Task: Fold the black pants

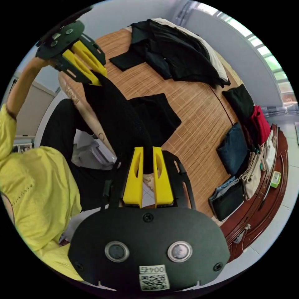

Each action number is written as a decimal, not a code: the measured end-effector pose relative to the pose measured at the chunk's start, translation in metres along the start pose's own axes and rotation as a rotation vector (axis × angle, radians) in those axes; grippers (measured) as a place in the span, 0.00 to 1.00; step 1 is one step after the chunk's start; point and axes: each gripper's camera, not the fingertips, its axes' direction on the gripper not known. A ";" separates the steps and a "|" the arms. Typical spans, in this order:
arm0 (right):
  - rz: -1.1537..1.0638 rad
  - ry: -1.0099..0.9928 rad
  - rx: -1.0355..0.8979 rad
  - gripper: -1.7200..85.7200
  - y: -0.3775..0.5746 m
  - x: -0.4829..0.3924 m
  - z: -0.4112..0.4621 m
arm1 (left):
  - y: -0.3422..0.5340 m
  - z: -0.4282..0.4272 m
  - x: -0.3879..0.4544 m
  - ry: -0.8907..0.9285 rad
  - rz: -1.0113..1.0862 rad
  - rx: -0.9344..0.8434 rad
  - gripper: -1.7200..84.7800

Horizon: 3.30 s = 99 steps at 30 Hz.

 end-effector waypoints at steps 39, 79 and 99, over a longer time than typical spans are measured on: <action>0.687 -0.309 0.293 0.13 0.125 -0.025 0.388 | 0.251 0.284 0.006 0.288 -0.675 0.622 0.11; 0.883 -0.456 0.579 0.06 0.224 -0.101 0.647 | -0.110 0.224 0.016 0.105 -0.454 0.198 0.17; 1.054 -0.945 0.720 0.13 0.122 0.063 0.700 | -0.164 0.198 0.034 0.009 -0.464 0.245 0.16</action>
